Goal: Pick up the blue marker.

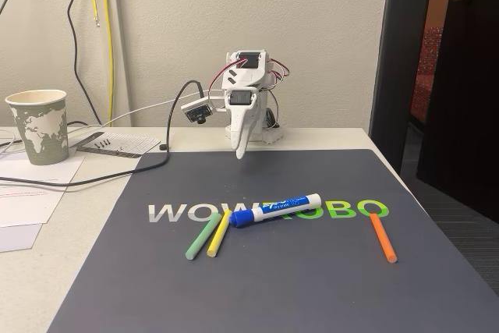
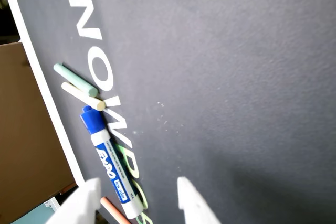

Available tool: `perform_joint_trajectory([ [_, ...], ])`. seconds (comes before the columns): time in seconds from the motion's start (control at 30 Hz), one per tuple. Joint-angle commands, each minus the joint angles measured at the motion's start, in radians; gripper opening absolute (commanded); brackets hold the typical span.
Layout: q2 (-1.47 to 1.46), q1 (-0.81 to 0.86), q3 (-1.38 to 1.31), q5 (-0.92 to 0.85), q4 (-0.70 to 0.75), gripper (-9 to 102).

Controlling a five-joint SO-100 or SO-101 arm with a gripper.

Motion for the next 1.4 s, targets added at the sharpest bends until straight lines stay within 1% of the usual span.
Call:
perform_joint_trajectory([
  [0.0, 0.058, -0.034, 0.002, -0.008, 0.026, 0],
  [0.8, 0.058, -0.034, 0.002, -0.014, 0.018, 0],
  [0.93, 0.058, -0.038, 0.002, 0.006, -0.014, 0],
  [1.03, 0.058, -0.037, 0.002, 0.015, -0.069, 0],
  [1.1, 0.058, -0.026, 0.002, -0.008, -0.133, 0],
  [1.17, 0.058, -0.021, 0.002, -0.074, -0.176, 0],
  [1.37, 0.058, -0.011, 0.002, -0.052, -0.242, 0],
])
